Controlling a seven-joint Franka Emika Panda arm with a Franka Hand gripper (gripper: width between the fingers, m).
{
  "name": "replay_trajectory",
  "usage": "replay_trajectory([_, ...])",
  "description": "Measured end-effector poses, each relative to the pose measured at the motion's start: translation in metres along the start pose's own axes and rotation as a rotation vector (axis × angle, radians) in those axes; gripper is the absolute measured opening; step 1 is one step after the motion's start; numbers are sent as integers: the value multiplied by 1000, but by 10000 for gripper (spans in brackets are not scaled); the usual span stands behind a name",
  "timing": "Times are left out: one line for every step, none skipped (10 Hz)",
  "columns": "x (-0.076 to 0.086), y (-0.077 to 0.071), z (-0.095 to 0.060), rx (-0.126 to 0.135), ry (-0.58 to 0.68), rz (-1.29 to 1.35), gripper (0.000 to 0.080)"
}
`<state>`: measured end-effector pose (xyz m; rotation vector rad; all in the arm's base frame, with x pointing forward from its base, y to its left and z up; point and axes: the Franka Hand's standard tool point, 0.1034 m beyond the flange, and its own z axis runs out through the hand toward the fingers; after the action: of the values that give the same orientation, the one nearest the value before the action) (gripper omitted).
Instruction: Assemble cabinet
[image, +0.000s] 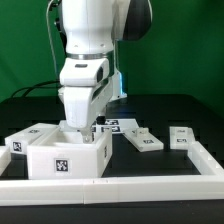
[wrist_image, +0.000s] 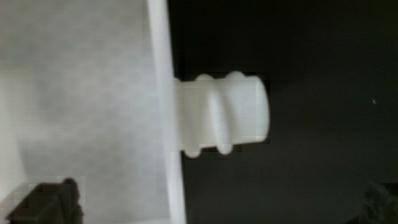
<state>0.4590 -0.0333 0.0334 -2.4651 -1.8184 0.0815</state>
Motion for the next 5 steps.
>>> replay_trajectory([1, 0, 2, 2, 1, -1, 797])
replay_trajectory([2, 0, 4, 4, 1, 1, 797])
replay_trajectory([5, 0, 4, 3, 2, 1, 696])
replay_trajectory([5, 0, 4, 4, 2, 0, 696])
replay_trajectory([5, 0, 4, 4, 2, 1, 513])
